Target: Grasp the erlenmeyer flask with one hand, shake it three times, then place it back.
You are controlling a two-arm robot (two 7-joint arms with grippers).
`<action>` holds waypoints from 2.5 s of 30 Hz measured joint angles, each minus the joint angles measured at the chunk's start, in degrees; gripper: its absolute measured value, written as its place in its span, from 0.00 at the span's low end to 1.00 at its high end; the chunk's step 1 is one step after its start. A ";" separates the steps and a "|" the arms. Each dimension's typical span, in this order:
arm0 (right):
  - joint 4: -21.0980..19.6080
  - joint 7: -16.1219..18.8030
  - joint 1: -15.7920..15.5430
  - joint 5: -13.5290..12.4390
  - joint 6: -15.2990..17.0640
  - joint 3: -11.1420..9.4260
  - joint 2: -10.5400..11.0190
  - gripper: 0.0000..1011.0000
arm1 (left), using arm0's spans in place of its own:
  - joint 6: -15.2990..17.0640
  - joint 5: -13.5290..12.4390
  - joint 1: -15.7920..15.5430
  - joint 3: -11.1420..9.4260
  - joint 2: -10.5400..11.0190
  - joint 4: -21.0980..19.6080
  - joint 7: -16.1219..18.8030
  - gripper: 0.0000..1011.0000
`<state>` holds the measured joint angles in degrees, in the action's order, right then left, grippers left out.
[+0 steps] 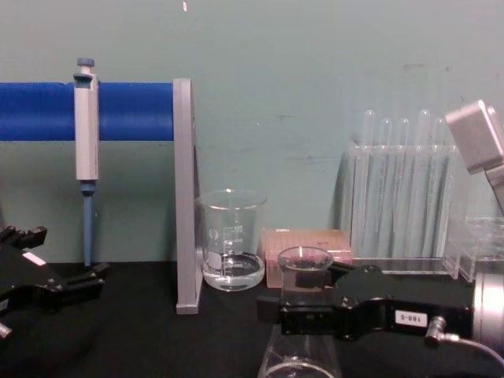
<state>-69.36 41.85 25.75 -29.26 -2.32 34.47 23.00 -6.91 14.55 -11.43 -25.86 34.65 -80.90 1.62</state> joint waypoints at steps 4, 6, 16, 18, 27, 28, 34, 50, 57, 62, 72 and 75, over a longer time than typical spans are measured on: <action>0.00 0.01 0.00 -0.02 -0.02 0.00 0.00 0.99 | 0.00 0.00 0.00 0.00 0.00 0.00 0.00 0.99; 0.00 0.02 0.00 -0.03 -0.03 0.00 0.00 0.99 | 0.00 0.00 0.00 0.00 0.00 0.00 0.00 0.99; 0.00 0.02 0.00 -0.06 -0.08 0.00 0.00 0.99 | 0.00 0.00 0.00 0.00 0.00 0.00 0.00 0.99; 0.01 0.02 0.00 -0.07 -0.08 0.00 0.00 0.99 | 0.00 0.00 0.00 0.00 0.00 0.00 0.00 0.99; -0.47 0.03 -0.29 -0.25 0.45 0.00 0.36 0.99 | 0.00 0.00 0.00 0.00 0.00 0.00 0.00 0.99; -0.80 0.02 -0.54 -0.40 0.68 -0.05 0.57 0.99 | 0.00 0.00 0.00 0.00 0.00 0.00 0.00 0.99; -2.67 -0.43 -1.88 -1.00 1.44 -0.57 1.73 0.99 | 0.00 0.00 0.00 0.00 0.00 0.00 0.00 0.99; -11.74 -4.37 -9.04 -3.58 3.91 -4.61 8.20 0.99 | 0.00 0.00 0.00 0.00 0.00 0.00 0.00 0.99; -14.12 -8.88 -11.93 -4.18 4.52 -7.95 10.15 0.99 | 0.00 0.00 0.00 0.00 0.00 0.00 0.00 0.99; -13.80 -12.52 -12.64 -3.82 4.51 -10.18 9.59 0.99 | 0.00 0.00 0.00 0.00 0.00 0.00 0.00 0.99; -10.20 -18.23 -10.76 -0.37 4.77 -11.64 6.09 0.99 | 0.00 0.00 0.00 0.00 0.00 0.00 0.00 0.99; -8.15 -19.61 -9.39 1.05 4.72 -11.64 4.43 0.99 | 0.00 0.00 0.00 0.00 0.00 0.00 0.00 0.99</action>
<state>-77.51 22.23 16.36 -28.21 2.41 22.83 27.43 -6.91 14.55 -11.43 -25.86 34.64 -80.90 1.62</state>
